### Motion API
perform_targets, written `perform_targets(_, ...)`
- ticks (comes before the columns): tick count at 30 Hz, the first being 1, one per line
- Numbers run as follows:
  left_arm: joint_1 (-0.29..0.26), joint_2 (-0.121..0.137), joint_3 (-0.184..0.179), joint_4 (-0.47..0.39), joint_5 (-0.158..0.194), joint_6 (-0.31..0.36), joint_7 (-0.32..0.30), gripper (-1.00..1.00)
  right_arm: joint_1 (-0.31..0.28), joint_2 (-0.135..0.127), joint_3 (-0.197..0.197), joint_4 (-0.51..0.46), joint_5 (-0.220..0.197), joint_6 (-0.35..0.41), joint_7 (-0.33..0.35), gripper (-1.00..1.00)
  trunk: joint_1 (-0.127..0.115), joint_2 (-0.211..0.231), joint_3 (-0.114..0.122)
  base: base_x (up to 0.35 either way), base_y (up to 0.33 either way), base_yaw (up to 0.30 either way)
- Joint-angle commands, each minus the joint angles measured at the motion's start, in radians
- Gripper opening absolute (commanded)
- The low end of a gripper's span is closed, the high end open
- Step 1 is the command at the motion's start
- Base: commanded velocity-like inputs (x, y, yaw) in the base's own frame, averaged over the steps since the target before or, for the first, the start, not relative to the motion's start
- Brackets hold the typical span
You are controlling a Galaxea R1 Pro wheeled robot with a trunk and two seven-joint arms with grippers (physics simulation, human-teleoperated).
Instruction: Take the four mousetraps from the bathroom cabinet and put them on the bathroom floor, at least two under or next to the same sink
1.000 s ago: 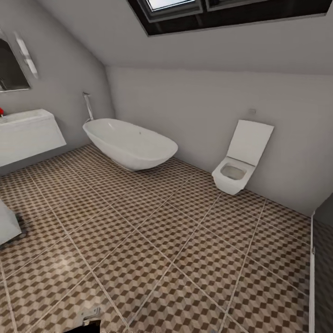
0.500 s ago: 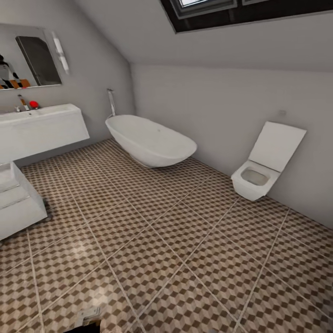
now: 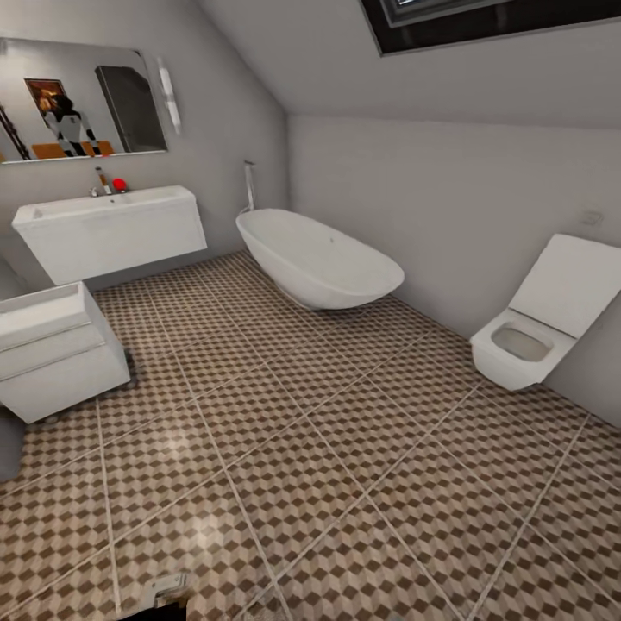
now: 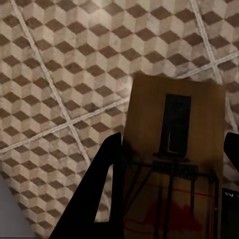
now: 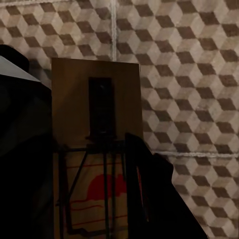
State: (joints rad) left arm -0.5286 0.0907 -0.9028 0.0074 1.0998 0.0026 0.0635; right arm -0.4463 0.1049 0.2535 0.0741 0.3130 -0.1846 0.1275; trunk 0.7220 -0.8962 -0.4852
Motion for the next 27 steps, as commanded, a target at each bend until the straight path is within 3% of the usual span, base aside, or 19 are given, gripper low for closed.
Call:
perform_targets(1,-0.001,0.000,-0.008,0.000,0.005,0.000,0.005,-1.00,-0.002,0.000,0.004,0.004,0.001,-0.007,0.000,-1.00,0.000,-0.001,-0.002,0.000,0.000,0.276)
perform_targets(27,-0.001,0.000,-0.008,0.001,0.005,0.000,0.004,-1.00,-0.002,-0.001,0.004,0.004,0.001,-0.007,0.000,-1.00,0.000,-0.001,-0.017,0.000,0.000,0.281)
